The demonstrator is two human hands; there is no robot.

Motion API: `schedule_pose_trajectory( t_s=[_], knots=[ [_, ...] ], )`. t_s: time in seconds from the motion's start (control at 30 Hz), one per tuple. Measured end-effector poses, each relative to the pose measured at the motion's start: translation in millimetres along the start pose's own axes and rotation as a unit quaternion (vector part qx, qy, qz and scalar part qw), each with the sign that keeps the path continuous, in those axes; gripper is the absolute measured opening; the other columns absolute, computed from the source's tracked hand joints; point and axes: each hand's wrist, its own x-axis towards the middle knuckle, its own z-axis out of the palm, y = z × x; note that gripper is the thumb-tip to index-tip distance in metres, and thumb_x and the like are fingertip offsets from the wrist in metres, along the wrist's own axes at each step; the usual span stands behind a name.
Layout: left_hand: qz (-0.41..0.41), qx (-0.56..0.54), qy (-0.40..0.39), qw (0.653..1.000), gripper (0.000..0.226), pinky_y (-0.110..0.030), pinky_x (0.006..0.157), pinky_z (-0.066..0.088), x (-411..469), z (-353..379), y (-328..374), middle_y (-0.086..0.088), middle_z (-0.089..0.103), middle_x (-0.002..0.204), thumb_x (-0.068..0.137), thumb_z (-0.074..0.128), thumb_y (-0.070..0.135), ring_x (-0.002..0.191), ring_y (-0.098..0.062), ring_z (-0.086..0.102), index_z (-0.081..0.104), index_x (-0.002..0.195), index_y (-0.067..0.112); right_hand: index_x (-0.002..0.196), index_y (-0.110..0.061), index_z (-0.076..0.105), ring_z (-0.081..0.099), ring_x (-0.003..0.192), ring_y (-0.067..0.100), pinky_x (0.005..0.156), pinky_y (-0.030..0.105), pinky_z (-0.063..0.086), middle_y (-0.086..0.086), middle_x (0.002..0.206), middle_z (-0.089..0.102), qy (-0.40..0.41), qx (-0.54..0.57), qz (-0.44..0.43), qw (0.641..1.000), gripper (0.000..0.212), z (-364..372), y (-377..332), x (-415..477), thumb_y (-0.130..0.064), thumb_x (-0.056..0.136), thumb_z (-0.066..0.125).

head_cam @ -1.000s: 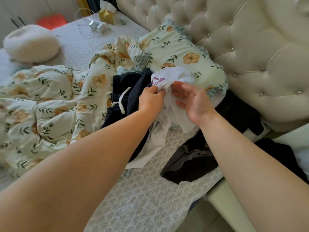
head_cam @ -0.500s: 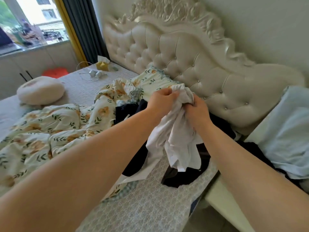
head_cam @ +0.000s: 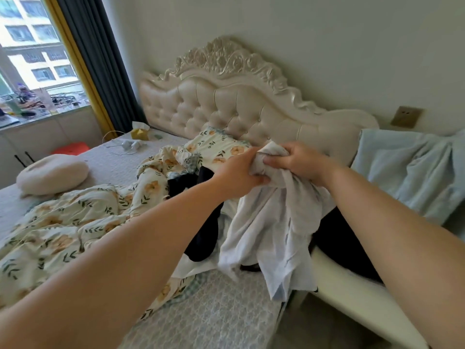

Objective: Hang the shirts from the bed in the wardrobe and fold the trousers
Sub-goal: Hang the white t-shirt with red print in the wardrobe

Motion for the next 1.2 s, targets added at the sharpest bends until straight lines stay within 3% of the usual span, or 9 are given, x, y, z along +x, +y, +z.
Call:
schedule_pose_trajectory(
  t_s=[0.27, 0.43, 0.57, 0.67, 0.77, 0.9, 1.0, 1.07, 1.2],
  knots=[
    [-0.062, -0.135, 0.053, 0.987, 0.021, -0.029, 0.075, 0.045, -39, 10, 51, -0.002, 0.067, 0.087, 0.090, 0.058, 0.028, 0.085, -0.018, 0.059, 0.070, 0.093, 0.010, 0.072, -0.031, 0.050, 0.051, 0.077, 0.016, 0.060, 0.027, 0.033, -0.012, 0.074, 0.052, 0.142, -0.214, -0.031, 0.966, 0.028, -27, 0, -62, -0.008, 0.072, 0.067],
    [-0.119, -0.273, 0.036, 0.954, 0.009, -0.042, 0.099, 0.046, -56, 19, 72, -0.002, 0.068, 0.108, 0.089, 0.062, 0.029, 0.104, -0.022, 0.061, 0.067, 0.096, 0.025, 0.108, -0.017, 0.059, 0.053, 0.087, 0.012, 0.074, 0.028, 0.042, -0.007, 0.096, 0.054, 0.316, -0.145, 0.019, 0.938, 0.042, -28, 31, -88, -0.038, 0.074, 0.072],
    [-0.147, -0.359, 0.038, 0.921, 0.008, -0.045, 0.098, 0.047, -69, 30, 82, -0.004, 0.069, 0.105, 0.089, 0.062, 0.030, 0.102, -0.026, 0.063, 0.066, 0.093, 0.025, 0.086, -0.019, 0.059, 0.054, 0.074, 0.013, 0.059, 0.026, 0.037, -0.006, 0.080, 0.058, 0.269, -0.090, 0.041, 0.958, 0.022, -21, 50, -112, -0.038, 0.079, 0.068],
    [-0.153, -0.373, 0.030, 0.915, 0.021, -0.044, 0.099, 0.046, -78, 40, 86, -0.004, 0.068, 0.109, 0.090, 0.059, 0.035, 0.104, -0.025, 0.063, 0.065, 0.106, 0.022, 0.128, -0.015, 0.049, 0.053, 0.108, 0.018, 0.076, 0.020, 0.044, 0.001, 0.120, 0.052, 0.253, -0.011, 0.071, 0.965, 0.056, -9, 54, -129, -0.035, 0.080, 0.070],
    [-0.088, -0.290, 0.034, 0.952, 0.024, -0.041, 0.099, 0.045, -86, 47, 89, 0.000, 0.066, 0.113, 0.093, 0.055, 0.034, 0.109, -0.022, 0.059, 0.062, 0.115, 0.025, 0.142, -0.020, 0.033, 0.034, 0.127, 0.021, 0.103, 0.030, 0.028, 0.005, 0.141, 0.037, 0.265, -0.157, -0.050, 0.950, 0.076, -2, 39, -141, -0.038, 0.075, 0.063],
    [-0.010, -0.132, 0.034, 0.991, 0.027, -0.033, 0.084, 0.046, -98, 48, 91, 0.007, 0.064, 0.107, 0.092, 0.052, 0.045, 0.099, -0.016, 0.057, 0.059, 0.117, 0.038, 0.121, -0.019, 0.059, 0.056, 0.105, 0.025, 0.085, 0.029, 0.041, 0.001, 0.109, 0.064, 0.174, -0.188, -0.090, 0.962, 0.046, -1, 6, -144, -0.020, 0.075, 0.052],
    [0.007, 0.021, -0.018, 1.000, 0.026, -0.027, 0.060, 0.036, -106, 40, 85, 0.010, 0.055, 0.083, 0.082, 0.061, 0.057, 0.074, -0.010, 0.051, 0.049, 0.089, 0.035, 0.103, -0.011, 0.066, 0.058, 0.093, 0.022, 0.068, 0.021, 0.038, 0.002, 0.095, 0.066, 0.206, -0.168, -0.069, 0.962, 0.036, -1, 1, -154, 0.004, 0.078, 0.045],
    [0.026, 0.105, -0.090, 0.990, 0.043, -0.027, 0.066, 0.036, -110, 35, 80, 0.010, 0.053, 0.088, 0.075, 0.069, 0.057, 0.079, -0.013, 0.050, 0.050, 0.102, 0.027, 0.097, -0.009, 0.065, 0.055, 0.086, 0.019, 0.061, 0.018, 0.034, 0.002, 0.089, 0.063, 0.230, -0.170, -0.058, 0.956, 0.034, 2, -3, -163, 0.007, 0.078, 0.042],
    [0.029, 0.123, -0.215, 0.968, 0.028, -0.020, 0.061, 0.034, -122, 25, 56, 0.013, 0.052, 0.077, 0.079, 0.070, 0.048, 0.073, -0.009, 0.050, 0.054, 0.084, 0.026, 0.100, -0.012, 0.065, 0.052, 0.092, 0.015, 0.071, 0.020, 0.035, -0.001, 0.096, 0.062, 0.284, -0.172, -0.021, 0.943, 0.039, 5, -8, -183, 0.008, 0.078, 0.040]
  ],
)
